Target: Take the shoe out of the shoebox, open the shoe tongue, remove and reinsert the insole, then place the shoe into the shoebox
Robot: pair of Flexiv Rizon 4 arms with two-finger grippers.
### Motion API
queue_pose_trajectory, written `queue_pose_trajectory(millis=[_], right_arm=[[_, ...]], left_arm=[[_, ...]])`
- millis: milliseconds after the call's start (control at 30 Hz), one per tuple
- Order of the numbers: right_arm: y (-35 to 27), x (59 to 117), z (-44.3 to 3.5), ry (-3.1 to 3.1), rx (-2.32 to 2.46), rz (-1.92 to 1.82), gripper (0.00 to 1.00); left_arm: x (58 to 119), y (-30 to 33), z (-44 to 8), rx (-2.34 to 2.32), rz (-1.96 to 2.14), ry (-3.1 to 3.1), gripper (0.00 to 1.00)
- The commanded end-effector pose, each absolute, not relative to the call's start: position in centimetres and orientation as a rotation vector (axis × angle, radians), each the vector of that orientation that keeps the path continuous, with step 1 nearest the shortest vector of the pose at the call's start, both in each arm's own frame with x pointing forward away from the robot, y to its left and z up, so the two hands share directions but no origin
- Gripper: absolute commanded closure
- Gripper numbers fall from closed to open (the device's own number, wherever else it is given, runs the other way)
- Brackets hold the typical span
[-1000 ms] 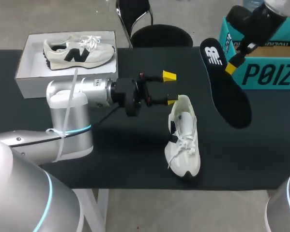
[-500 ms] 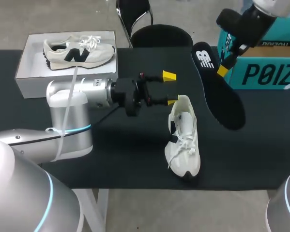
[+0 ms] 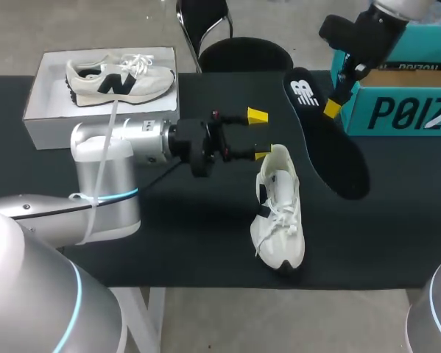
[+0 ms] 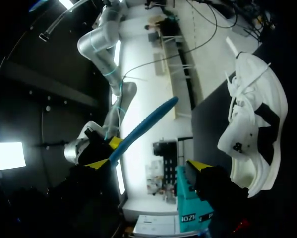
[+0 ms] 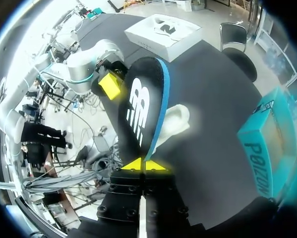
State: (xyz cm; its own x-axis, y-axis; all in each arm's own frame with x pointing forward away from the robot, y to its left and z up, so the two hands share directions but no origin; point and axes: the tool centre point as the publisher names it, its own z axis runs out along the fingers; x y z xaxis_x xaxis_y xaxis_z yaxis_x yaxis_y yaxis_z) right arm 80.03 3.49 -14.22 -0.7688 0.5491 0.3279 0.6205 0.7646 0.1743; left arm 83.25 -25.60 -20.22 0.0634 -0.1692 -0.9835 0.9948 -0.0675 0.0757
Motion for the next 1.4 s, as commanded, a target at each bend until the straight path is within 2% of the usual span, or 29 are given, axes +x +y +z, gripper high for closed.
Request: queue_pose_trajectory(millis=[33, 733, 1400], right_arm=[[4.4, 80.4, -14.3, -2.687, -0.904, -0.381, 1.0], [6.0, 79.8, -14.8, -2.611, -0.877, -0.342, 1.0], [4.5, 81.3, -16.4, -2.559, -0.934, -0.347, 1.0]], left_arm=[[83.2, -25.8, -20.3, 1.167, -1.281, 0.999, 0.0], [82.0, -26.9, -20.4, 1.136, -1.185, 0.865, 0.0], [79.2, -27.6, -20.1, 1.153, -1.149, 0.788, 0.0]])
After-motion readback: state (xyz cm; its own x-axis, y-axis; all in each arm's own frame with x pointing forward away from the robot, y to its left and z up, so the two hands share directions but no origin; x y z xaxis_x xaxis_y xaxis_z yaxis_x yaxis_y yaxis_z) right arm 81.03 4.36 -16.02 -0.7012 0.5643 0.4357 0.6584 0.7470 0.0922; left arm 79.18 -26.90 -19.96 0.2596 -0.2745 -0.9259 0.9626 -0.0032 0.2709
